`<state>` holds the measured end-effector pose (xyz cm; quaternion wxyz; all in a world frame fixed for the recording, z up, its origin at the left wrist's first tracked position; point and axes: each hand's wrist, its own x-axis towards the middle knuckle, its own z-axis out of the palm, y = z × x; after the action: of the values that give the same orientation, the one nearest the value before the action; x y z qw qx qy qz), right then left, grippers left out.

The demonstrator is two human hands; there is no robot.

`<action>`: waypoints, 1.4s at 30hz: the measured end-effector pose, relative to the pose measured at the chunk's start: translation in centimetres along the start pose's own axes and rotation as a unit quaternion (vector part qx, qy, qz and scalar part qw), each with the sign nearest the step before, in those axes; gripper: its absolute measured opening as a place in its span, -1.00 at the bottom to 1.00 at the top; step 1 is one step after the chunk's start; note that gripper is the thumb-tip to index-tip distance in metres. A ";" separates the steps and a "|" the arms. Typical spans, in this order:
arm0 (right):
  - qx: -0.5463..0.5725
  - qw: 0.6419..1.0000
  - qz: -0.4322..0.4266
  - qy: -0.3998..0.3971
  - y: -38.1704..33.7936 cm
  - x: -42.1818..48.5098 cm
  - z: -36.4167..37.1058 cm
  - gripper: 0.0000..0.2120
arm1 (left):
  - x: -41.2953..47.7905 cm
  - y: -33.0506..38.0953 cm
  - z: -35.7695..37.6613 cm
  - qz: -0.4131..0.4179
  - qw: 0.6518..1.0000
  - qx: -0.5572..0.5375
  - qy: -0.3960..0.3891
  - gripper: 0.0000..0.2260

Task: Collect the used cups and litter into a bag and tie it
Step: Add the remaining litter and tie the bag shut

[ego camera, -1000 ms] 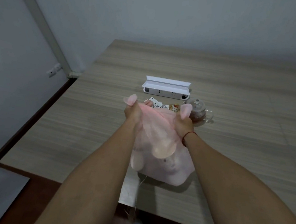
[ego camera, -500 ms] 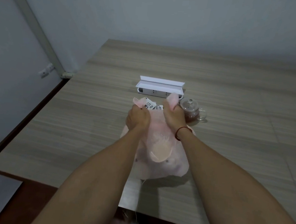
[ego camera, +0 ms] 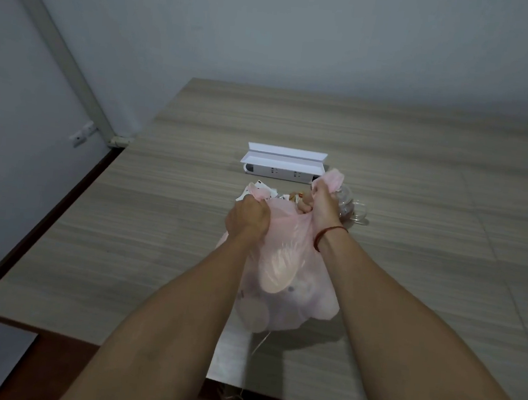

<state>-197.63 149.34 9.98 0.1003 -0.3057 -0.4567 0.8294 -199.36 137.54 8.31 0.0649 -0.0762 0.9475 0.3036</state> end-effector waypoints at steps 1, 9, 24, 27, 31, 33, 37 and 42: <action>-0.031 0.999 0.003 -0.010 0.2 0.0 -0.2 -0.69 | 0.0 0.0 0.1 -0.017 0.999 -0.027 -0.004 -0.62; -0.353 0.933 -0.025 -0.061 2.2 -0.2 -1.0 -0.57 | 1.4 -0.5 2.7 -0.036 0.934 -0.343 -0.093 -0.45; -0.174 0.985 0.001 -0.017 1.6 0.3 0.6 -0.72 | -0.3 1.3 -1.1 -0.019 0.866 -0.465 -0.185 -0.65; -0.219 0.975 0.008 -0.043 2.5 0.3 0.3 -0.75 | -0.5 1.0 -1.6 -0.024 0.871 -0.442 -0.214 -0.80; -0.214 0.975 -0.040 -0.030 3.3 0.3 -0.6 -0.84 | -0.1 -0.6 -1.7 -0.034 0.840 -0.467 -0.274 -0.91; -0.228 0.972 -0.049 -0.029 3.3 0.5 -0.7 -0.82 | -0.1 -1.1 -1.8 -0.022 0.817 -0.495 -0.296 -0.87; -0.230 0.972 -0.013 -0.046 3.4 0.4 -0.6 -0.86 | 0.0 -1.8 -1.6 0.004 0.797 -0.495 -0.346 -0.92; -0.235 0.967 0.014 -0.103 2.6 -0.9 -0.5 -0.88 | -0.1 -3.0 -1.2 -0.010 0.765 -0.498 -0.409 -0.86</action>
<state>-196.30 147.78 8.04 -0.0333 -0.2397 -0.6421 0.7274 -198.80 134.40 7.60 0.4023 0.0240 0.5463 0.7342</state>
